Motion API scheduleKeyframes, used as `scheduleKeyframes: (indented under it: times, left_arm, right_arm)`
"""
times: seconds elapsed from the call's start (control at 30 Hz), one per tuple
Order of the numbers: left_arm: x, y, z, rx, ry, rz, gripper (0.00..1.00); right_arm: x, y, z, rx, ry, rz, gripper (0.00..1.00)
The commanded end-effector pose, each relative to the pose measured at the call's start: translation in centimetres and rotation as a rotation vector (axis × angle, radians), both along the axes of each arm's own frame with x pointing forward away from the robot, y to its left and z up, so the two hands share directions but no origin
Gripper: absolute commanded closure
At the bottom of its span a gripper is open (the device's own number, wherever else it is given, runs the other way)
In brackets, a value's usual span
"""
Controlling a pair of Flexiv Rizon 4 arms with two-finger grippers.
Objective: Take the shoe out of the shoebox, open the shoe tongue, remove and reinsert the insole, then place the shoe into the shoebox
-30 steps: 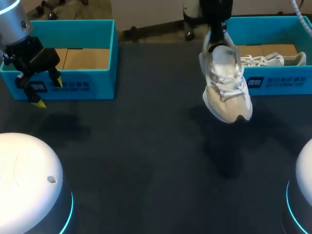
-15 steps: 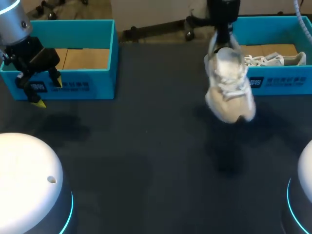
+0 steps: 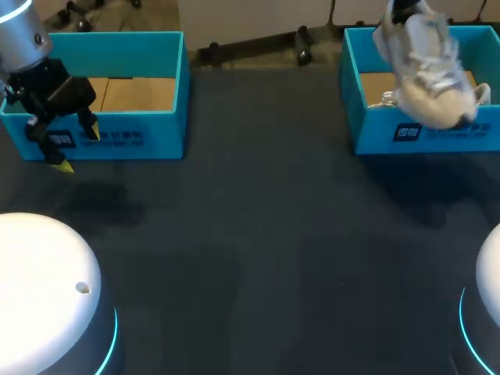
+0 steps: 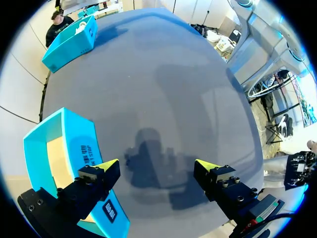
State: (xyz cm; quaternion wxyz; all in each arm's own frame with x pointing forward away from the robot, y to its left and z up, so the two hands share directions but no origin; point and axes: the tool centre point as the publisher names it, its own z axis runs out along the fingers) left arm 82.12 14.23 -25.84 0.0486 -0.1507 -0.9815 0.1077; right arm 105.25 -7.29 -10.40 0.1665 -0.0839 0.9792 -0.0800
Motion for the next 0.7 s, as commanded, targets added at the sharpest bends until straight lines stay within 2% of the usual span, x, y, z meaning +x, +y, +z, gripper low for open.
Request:
scheduleKeyframes:
  times: [0.03,0.4,0.47,0.57,0.7]
  left_arm:
    - [0.0,0.0,0.1,0.001,0.001,-0.002,0.00]
    - [0.0,0.0,0.1,0.001,0.001,-0.002,0.00]
    - [0.0,0.0,0.1,0.001,0.001,-0.002,0.00]
    - [0.0,0.0,0.1,0.001,0.001,-0.002,0.00]
    - [0.0,0.0,0.1,0.001,0.001,-0.002,0.00]
  right_arm:
    - [0.5,-0.2,0.3,0.005,0.013,0.002,1.00]
    - [0.5,-0.2,0.3,0.005,0.013,0.002,1.00]
    - [2.4,-1.1,0.2,0.034,0.022,0.011,1.00]
    - [6.0,-3.5,-1.9,0.023,0.087,0.010,1.00]
    - [9.5,-6.0,-3.4,0.036,0.114,-0.012,1.00]
